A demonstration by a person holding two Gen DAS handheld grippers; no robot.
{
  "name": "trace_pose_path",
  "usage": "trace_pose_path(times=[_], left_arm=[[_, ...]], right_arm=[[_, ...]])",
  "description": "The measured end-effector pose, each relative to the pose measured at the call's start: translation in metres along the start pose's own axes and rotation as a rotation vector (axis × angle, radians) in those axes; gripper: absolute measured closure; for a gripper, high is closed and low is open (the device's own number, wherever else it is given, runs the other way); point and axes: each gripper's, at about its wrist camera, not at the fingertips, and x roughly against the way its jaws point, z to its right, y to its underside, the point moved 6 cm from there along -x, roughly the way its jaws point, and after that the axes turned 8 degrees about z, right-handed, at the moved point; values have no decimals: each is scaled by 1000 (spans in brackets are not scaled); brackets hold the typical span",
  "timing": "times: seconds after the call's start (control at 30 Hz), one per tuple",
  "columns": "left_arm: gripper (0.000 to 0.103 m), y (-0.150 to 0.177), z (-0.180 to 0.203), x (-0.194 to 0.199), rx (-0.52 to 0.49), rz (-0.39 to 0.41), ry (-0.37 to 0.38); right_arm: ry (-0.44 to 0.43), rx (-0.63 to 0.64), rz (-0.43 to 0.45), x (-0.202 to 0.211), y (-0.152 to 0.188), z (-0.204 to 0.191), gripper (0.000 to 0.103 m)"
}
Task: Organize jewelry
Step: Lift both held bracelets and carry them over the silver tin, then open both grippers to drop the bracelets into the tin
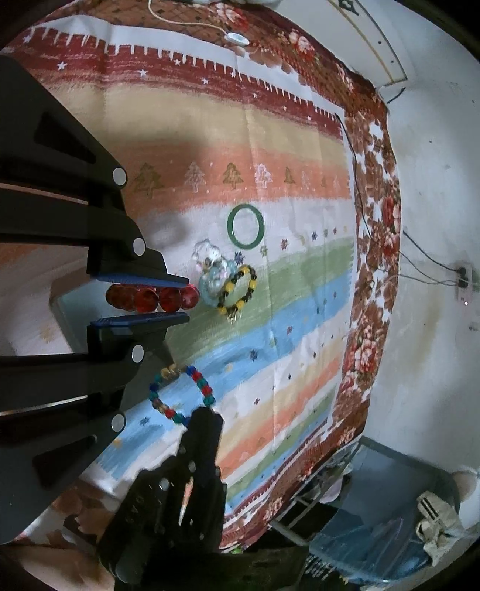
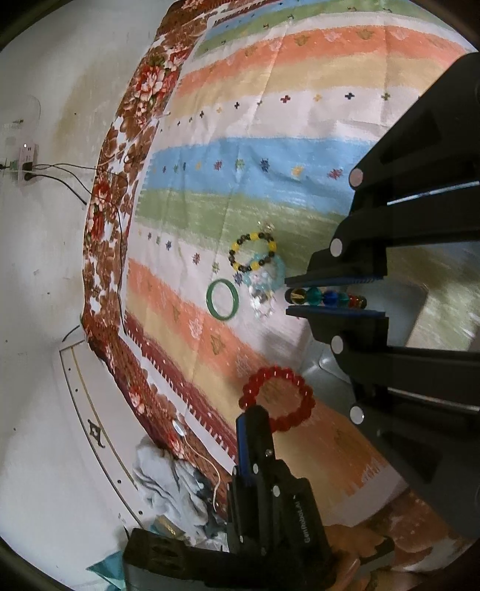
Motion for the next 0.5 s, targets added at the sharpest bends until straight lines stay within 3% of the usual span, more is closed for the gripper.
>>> trace_pose_path(times=[0.47, 0.5], left_arm=[[89, 29, 29, -2, -57, -52, 44], [81, 28, 29, -2, -65, -48, 36]], right_arm=[[-64, -46, -34, 1, 16, -7, 92], [-64, -49, -35, 1, 16, -7, 91]])
